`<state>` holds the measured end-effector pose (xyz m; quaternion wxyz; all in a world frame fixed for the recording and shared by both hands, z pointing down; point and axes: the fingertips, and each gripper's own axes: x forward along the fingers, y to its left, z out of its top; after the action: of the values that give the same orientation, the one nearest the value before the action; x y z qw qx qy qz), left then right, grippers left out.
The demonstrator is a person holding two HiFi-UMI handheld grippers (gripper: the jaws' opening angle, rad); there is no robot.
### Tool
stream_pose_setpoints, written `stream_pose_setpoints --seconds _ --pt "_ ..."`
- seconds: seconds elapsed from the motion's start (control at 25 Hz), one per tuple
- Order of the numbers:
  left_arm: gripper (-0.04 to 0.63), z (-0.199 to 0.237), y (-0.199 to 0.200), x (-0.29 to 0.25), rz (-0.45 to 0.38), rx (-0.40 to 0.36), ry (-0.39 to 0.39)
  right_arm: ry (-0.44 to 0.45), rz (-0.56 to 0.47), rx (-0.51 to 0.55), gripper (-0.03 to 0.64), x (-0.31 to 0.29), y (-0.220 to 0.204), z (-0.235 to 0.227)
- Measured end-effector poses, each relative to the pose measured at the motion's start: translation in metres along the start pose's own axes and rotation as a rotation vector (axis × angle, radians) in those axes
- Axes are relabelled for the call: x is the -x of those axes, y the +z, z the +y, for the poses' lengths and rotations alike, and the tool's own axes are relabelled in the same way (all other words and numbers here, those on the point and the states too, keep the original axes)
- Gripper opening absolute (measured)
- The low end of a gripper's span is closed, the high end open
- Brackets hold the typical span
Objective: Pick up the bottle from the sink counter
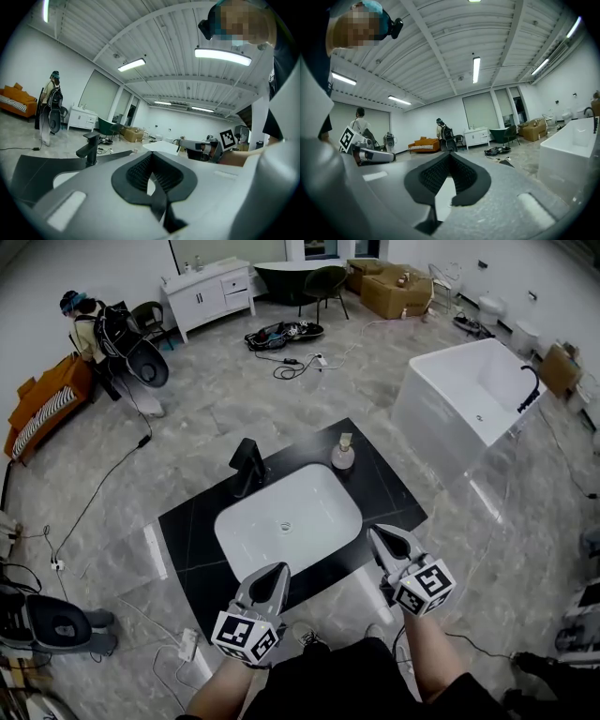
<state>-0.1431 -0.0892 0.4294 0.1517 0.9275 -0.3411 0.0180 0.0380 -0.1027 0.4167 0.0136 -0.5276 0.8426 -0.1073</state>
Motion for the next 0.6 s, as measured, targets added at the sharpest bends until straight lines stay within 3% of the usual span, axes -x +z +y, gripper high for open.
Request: stream_pose_setpoints --seconds 0.28,0.6 --pt "0.003 0.013 0.003 0.004 0.001 0.007 -0.021 -0.03 0.001 0.012 0.0 -0.02 -0.006 0.01" --pt "0.003 0.022 0.006 -0.007 -0.011 0.009 0.0 -0.047 -0.001 0.043 0.0 -0.046 -0.005 -0.012"
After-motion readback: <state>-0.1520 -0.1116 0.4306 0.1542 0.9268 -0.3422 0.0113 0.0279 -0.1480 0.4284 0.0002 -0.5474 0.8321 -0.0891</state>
